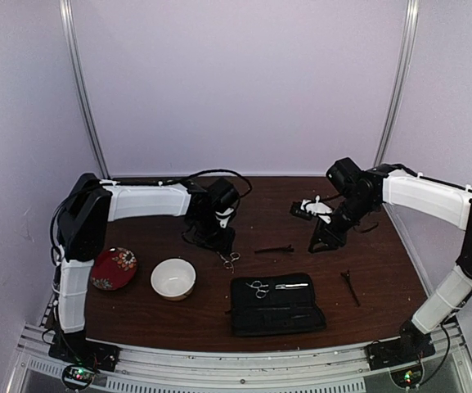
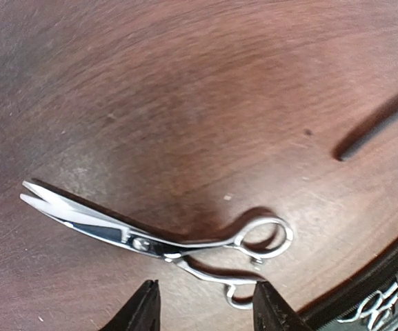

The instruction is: Sort the hair-cutting tools

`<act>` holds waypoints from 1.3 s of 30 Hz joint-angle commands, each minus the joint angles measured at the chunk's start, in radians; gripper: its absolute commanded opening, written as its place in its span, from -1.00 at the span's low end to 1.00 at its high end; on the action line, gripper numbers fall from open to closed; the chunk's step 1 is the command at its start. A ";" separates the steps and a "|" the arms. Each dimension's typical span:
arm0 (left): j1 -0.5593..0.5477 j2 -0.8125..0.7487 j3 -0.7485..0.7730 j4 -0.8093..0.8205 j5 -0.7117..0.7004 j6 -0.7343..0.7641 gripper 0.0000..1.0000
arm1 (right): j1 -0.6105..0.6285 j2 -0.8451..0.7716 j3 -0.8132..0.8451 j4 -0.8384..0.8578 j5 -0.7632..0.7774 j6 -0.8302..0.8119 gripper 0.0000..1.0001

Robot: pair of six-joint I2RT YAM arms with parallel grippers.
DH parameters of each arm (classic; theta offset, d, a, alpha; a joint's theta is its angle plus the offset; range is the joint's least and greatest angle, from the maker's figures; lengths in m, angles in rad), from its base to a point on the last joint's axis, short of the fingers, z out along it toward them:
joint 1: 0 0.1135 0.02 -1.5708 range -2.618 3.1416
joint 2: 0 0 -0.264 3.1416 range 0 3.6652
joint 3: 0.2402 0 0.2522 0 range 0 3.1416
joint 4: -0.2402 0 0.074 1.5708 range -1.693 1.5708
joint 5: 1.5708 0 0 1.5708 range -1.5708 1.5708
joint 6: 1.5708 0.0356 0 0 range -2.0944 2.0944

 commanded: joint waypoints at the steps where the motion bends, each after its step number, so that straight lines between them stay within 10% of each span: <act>1: 0.014 0.001 0.019 -0.007 0.033 -0.044 -0.02 | -0.002 -0.027 -0.001 0.006 0.010 -0.019 -0.32; 26: -0.097 0.094 0.079 0.142 0.257 -0.048 -0.02 | 0.002 0.012 -0.005 0.007 0.035 -0.023 -0.32; 39: -0.097 -0.159 0.088 -0.116 0.119 0.141 -0.02 | 0.002 -0.021 -0.011 0.038 0.001 -0.017 -0.31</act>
